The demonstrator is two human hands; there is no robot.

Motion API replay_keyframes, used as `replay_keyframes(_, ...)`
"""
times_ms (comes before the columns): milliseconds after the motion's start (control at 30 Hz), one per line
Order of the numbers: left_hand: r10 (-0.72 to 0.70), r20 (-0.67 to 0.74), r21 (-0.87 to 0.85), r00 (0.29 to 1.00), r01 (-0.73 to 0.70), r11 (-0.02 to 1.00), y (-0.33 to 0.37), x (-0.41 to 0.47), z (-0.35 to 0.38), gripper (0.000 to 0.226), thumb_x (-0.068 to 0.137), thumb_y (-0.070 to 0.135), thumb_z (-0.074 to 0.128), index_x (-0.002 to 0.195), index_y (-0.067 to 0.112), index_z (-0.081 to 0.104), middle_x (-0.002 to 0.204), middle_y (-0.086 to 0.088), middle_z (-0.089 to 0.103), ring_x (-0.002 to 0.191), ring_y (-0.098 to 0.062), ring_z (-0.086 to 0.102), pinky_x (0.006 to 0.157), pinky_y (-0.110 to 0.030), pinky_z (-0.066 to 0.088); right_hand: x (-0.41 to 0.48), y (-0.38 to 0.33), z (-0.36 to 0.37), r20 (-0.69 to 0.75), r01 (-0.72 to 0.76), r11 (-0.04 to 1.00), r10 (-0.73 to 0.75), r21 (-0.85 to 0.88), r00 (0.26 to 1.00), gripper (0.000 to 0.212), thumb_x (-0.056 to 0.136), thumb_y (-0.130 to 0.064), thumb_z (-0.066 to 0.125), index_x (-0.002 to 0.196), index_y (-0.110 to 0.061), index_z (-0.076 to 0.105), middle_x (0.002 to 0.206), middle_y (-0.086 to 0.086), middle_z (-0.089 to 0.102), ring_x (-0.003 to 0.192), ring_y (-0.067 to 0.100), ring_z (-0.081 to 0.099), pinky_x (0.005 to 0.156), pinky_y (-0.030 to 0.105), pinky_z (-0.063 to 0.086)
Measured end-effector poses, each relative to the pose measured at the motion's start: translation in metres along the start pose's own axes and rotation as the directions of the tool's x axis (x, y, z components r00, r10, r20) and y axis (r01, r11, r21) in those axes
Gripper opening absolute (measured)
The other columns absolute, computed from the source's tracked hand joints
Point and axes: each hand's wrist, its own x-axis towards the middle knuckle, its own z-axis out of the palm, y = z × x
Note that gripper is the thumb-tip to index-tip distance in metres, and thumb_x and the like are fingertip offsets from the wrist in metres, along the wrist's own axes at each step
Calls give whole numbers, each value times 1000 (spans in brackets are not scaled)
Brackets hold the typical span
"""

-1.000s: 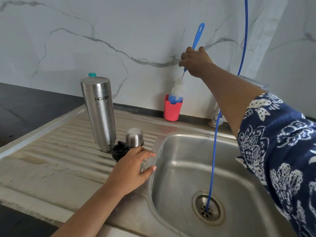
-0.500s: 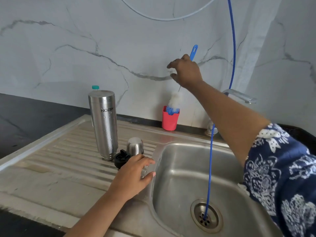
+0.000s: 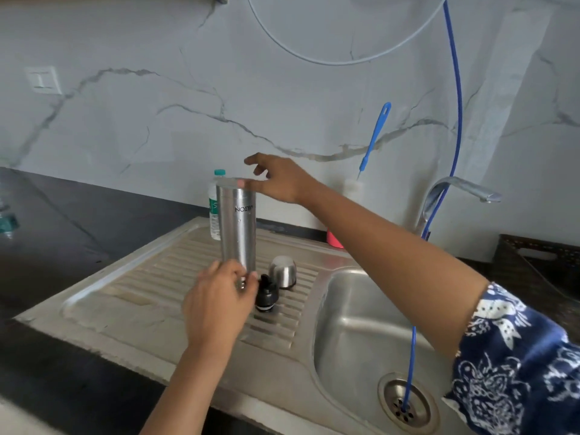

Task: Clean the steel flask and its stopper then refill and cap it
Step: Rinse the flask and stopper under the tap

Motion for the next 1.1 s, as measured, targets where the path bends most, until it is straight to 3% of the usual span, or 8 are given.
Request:
replay_keyframes(67,-187,174,216,967,147,965,-17,-2,-6,45,87,56,53,123,28,55,117,2,59,106,-19,53,77,-33,45,2,-9,9,79,-69,996,65,55,995,72,86,-55,59,145,-20,35,137,7,51,123,22,49,101,33,38)
replay_keyframes(133,-342,347,394,873,196,898,-34,-10,-8,66,86,65,46,140,29,37,138,0,46,126,-22,40,94,-39,38,6,-15,15,125,-122,989,111,85,986,82,83,-56,63,147,-19,29,142,9,45,129,24,45,105,34,36)
replay_keyframes(333,-429,561,465,708,159,871,-44,-19,-1,76,85,72,40,148,32,24,153,-2,25,140,-25,23,106,-45,27,15,-19,24,174,-257,954,230,157,958,88,80,-45,71,148,-12,25,144,9,41,125,26,44,90,33,42)
replay_keyframes(600,-431,571,466,698,157,871,-50,-21,4,77,84,75,36,147,33,24,154,-2,21,140,-25,21,107,-49,26,17,-23,19,21,-285,933,288,218,957,72,70,-38,79,128,-11,46,121,7,52,100,21,51,80,39,57)
replay_keyframes(833,-427,536,476,728,157,865,-53,-20,8,75,81,76,40,142,33,32,145,-2,33,134,-24,30,102,-46,31,-19,-21,-66,-261,-195,818,384,541,886,57,68,-37,81,111,-15,51,108,3,57,96,18,59,56,28,55)
replay_keyframes(967,-248,281,296,927,162,941,-32,-21,-4,62,86,61,52,137,26,46,138,-4,47,125,-26,41,98,-45,35,-91,6,-104,-333,-97,665,488,740,807,48,73,-31,78,110,-14,51,98,-1,55,86,14,60,67,34,60)
replay_keyframes(1033,-63,140,-47,988,71,996,-12,-21,-1,47,86,45,64,126,22,58,123,-4,59,115,-27,52,93,-41,41,-132,27,-108,-328,-68,586,542,807,773,43,72,-32,78,103,-14,54,93,1,56,83,15,60,66,33,59)
replay_keyframes(1100,-36,253,-517,967,166,840,22,-19,5,34,81,33,75,111,18,66,107,0,67,104,-23,62,83,-28,45,-172,46,-101,-297,-55,482,621,875,725,30,74,-32,75,91,-16,56,85,1,54,79,15,58,68,33,59)
